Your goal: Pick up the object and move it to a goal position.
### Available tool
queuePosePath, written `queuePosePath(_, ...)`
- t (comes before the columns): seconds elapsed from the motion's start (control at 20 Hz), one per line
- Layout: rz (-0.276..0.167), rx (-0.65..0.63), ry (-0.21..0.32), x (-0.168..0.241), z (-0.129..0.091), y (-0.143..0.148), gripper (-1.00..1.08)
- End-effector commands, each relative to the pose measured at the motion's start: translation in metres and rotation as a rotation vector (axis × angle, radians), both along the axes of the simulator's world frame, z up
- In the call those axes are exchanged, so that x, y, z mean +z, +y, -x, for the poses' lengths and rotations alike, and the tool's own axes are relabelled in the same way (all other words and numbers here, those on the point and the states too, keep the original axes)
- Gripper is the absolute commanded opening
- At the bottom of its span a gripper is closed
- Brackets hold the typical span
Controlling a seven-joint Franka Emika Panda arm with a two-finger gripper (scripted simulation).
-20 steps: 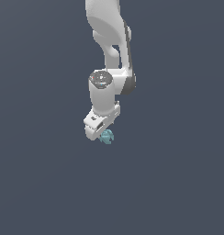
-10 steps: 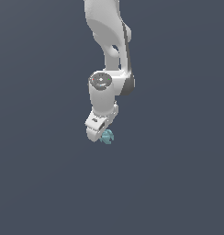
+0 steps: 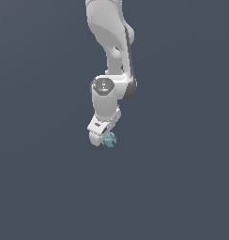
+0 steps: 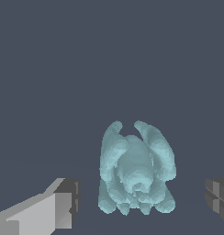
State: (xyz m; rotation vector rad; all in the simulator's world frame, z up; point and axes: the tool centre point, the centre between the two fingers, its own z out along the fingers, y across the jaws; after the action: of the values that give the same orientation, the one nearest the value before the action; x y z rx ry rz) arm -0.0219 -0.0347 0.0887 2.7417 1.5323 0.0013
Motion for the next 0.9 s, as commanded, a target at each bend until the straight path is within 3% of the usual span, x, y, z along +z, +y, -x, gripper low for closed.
queuePosePath(0.0, 0.000, 0.001, 0.001, -0.012, 0.001, 0.000, 1.00)
queuePosePath(0.45, 0.000, 0.003, 0.001, -0.038, 0.000, 0.000, 1.00)
queuePosePath(0.5, 0.000, 0.003, 0.001, -0.038, 0.000, 0.000, -1.00)
queuePosePath(0.85, 0.000, 0.003, 0.001, -0.038, 0.000, 0.000, -1.00)
